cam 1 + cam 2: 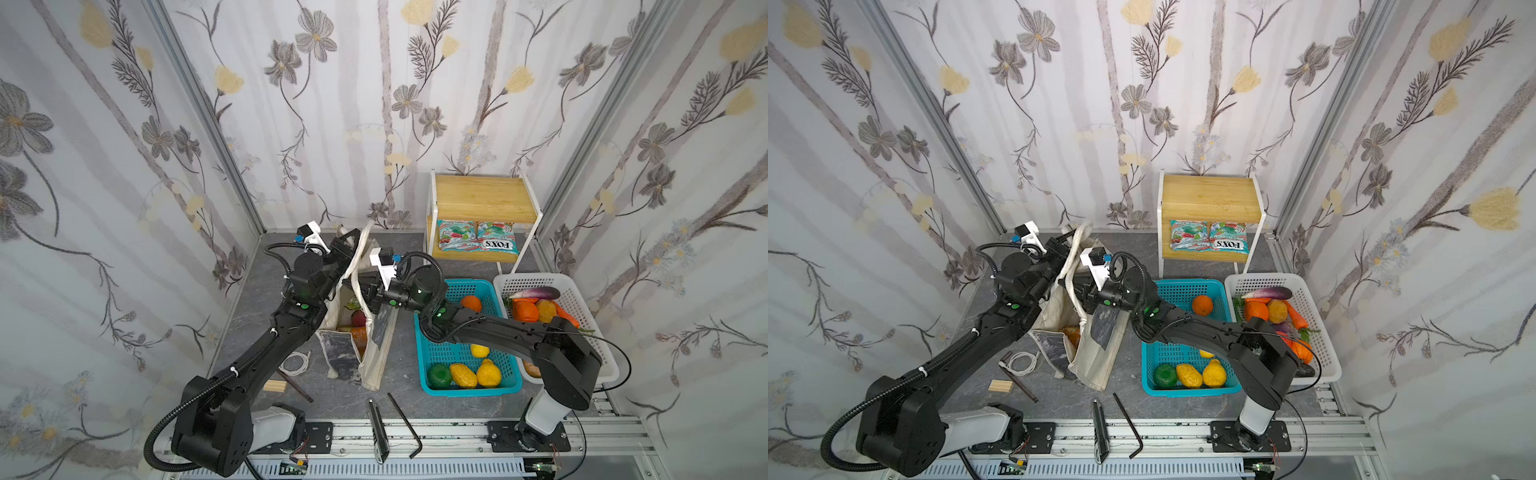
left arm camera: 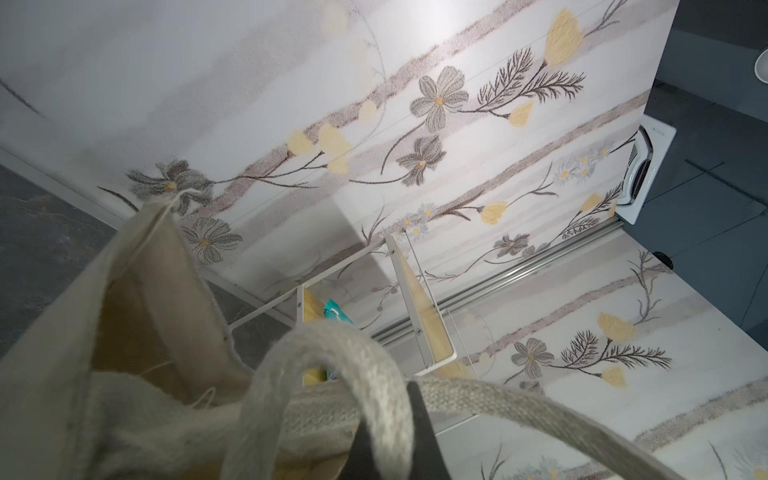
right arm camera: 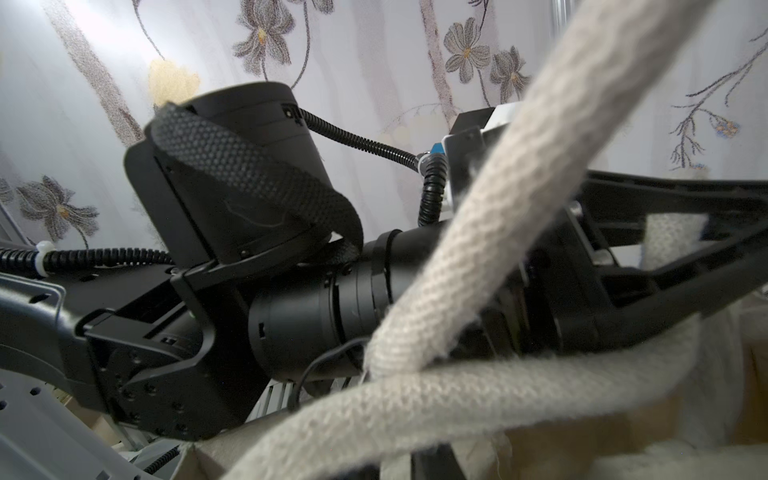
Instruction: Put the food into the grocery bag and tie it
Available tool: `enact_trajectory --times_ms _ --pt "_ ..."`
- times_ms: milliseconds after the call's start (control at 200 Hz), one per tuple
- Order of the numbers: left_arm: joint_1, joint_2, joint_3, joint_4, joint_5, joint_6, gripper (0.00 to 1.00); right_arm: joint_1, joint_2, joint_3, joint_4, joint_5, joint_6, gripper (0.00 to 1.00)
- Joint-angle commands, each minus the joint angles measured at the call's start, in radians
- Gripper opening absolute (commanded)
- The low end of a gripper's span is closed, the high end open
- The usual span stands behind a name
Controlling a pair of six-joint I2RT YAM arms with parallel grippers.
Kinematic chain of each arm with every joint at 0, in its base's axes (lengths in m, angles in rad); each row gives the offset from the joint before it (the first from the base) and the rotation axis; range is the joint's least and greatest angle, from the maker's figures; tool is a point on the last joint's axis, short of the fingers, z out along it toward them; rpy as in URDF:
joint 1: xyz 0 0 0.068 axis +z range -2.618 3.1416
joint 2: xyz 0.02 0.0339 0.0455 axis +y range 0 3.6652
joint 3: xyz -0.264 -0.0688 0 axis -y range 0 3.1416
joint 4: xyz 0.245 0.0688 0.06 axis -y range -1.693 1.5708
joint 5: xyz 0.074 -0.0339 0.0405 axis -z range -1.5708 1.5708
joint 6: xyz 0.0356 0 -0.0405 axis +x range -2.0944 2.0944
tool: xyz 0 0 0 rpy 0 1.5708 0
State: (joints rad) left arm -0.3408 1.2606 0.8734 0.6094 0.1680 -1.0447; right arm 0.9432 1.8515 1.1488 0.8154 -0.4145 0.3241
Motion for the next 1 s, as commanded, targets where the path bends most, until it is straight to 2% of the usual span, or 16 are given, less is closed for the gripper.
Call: enact_trajectory --times_ms 0,100,210,315,405,510,605,739,869,994 --pt "0.063 0.002 0.040 -0.014 0.063 -0.004 0.00 0.002 -0.027 0.011 -0.062 0.026 -0.056 0.04" --pt "0.122 0.002 0.076 -0.020 0.092 -0.017 0.00 0.001 -0.031 0.070 -0.276 0.144 -0.093 0.00" --pt "0.160 -0.022 0.105 -0.026 0.118 -0.028 0.00 0.002 -0.049 0.073 -0.353 0.232 -0.110 0.00" --pt "0.153 -0.022 0.083 -0.026 0.097 -0.050 0.00 0.000 -0.057 0.045 -0.275 0.139 -0.111 0.00" --pt "0.146 -0.006 0.051 -0.025 0.112 -0.075 0.00 0.001 -0.023 0.059 -0.211 0.016 -0.080 0.07" --pt "0.145 -0.006 0.028 -0.023 0.127 -0.092 0.00 0.001 0.044 0.148 -0.281 -0.048 -0.100 0.14" --pt "0.132 -0.007 0.018 -0.022 0.126 -0.091 0.00 0.002 0.089 0.218 -0.330 -0.114 -0.127 0.26" --pt "0.120 -0.018 -0.002 -0.020 0.113 -0.090 0.00 0.000 0.109 0.236 -0.255 -0.129 -0.102 0.35" --pt "0.118 -0.020 -0.016 -0.019 0.107 -0.090 0.00 -0.003 0.112 0.218 -0.148 -0.135 -0.040 0.51" --pt "0.106 -0.023 -0.027 -0.017 0.087 -0.092 0.00 -0.001 0.141 0.242 -0.091 -0.107 0.031 0.53"
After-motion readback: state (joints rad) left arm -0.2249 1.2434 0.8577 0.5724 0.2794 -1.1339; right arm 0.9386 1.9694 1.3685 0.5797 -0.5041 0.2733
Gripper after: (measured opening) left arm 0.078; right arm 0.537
